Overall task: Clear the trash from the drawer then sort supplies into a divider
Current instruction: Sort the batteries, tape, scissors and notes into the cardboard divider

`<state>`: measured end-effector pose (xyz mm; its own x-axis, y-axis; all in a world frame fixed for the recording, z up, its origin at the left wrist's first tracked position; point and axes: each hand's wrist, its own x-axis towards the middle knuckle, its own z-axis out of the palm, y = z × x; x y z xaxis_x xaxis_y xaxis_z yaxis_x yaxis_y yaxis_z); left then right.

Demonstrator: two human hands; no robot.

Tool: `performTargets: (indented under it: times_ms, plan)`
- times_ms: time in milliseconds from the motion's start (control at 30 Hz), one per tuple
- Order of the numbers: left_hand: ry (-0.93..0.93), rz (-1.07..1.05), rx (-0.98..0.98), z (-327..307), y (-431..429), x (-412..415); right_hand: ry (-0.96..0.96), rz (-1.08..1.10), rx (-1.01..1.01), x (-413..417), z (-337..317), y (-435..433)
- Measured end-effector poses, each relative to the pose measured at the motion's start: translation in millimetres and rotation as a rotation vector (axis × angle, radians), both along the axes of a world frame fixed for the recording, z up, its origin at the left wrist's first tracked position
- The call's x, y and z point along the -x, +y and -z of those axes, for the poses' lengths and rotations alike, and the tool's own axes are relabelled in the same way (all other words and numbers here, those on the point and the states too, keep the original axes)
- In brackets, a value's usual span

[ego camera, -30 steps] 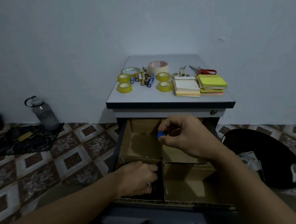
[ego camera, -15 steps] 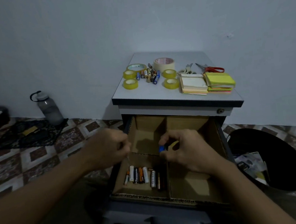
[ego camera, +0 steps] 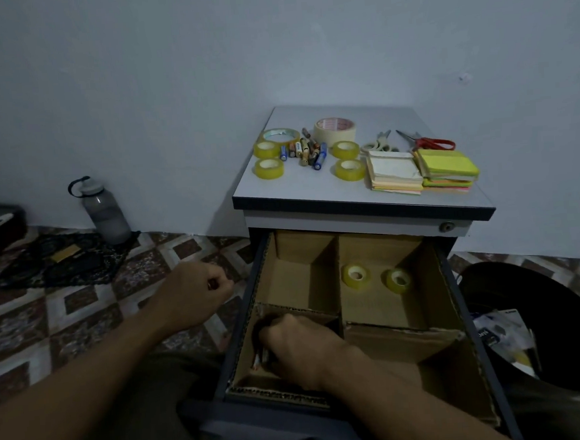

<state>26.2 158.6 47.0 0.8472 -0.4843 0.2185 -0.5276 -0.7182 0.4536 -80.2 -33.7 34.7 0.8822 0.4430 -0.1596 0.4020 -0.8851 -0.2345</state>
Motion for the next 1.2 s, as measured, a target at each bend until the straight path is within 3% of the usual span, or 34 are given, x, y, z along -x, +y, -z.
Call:
performTargets:
  times_ms: [200,433,667,767,967,1200]
  plan:
    - [0.065,0.016,-0.021,1,1,1,-0.090,-0.128,0.239,3,-2,4]
    - [0.065,0.029,-0.008,-1,-1,3,-0.131,-0.140,0.285,6,0,5]
    - [0.054,0.049,0.013,-3,-2,7,-0.145,-0.267,0.486,15,-19,-2]
    - [0.056,0.055,0.019,-4,-3,7,-0.125,-0.234,0.319,10,-8,-8]
    - [0.113,0.034,0.021,-17,0,2,0.082,0.191,-0.443,12,-31,-44]
    - [0.271,0.075,-0.002,-52,-4,6,-0.141,0.394,-0.585,22,-87,-103]
